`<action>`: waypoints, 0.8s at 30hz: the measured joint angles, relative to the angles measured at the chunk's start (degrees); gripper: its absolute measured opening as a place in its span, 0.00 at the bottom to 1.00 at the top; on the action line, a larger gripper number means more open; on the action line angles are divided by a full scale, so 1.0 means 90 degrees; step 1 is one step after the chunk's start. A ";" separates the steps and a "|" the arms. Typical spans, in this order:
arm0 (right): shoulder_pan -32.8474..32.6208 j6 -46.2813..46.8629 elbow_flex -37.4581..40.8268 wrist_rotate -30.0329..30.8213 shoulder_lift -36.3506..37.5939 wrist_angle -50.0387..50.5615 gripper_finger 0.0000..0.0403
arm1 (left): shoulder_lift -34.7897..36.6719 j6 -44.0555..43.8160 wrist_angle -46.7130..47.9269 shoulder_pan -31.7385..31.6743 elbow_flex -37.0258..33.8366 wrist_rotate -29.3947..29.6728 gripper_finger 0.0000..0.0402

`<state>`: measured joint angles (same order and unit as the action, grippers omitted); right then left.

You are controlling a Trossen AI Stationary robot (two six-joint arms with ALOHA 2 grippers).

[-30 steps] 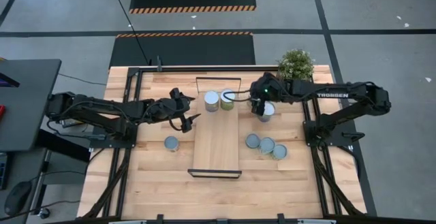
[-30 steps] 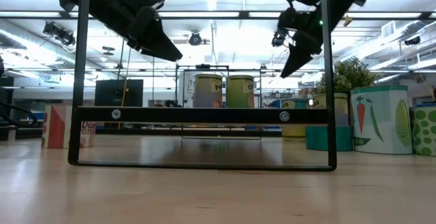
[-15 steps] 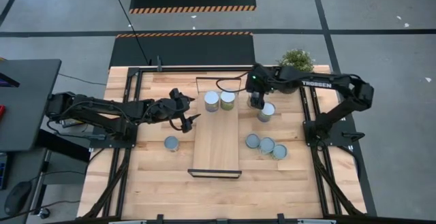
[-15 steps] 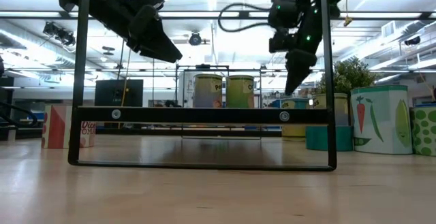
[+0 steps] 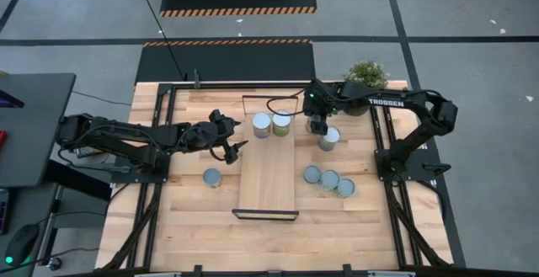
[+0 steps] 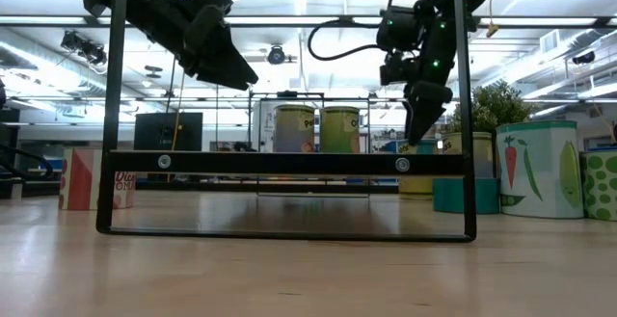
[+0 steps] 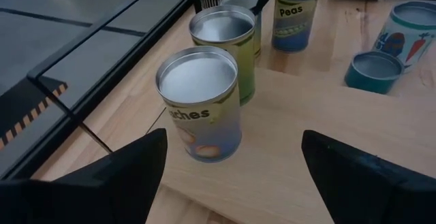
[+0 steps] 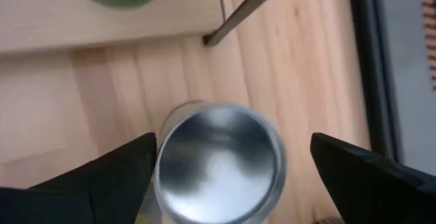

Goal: Pick and place cans onto a shelf
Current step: Put the canned carrots on the shelf

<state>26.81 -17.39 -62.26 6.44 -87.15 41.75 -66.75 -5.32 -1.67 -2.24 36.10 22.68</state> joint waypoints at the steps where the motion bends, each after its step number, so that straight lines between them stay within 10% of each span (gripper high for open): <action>1: 0.0009 0.0042 0.0000 -0.0045 0.0000 0.0059 0.98 | 0.0001 -0.0011 0.0000 0.0000 0.0000 0.0000 0.86; 24: 0.0007 0.0419 0.0423 -0.0214 0.0017 -0.0162 0.83 | -0.0001 -0.0102 -0.0019 0.0000 0.0002 0.0002 0.86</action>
<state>26.87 -13.62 -58.46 4.52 -87.00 40.29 -66.76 -6.24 -1.85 -2.24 36.12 22.70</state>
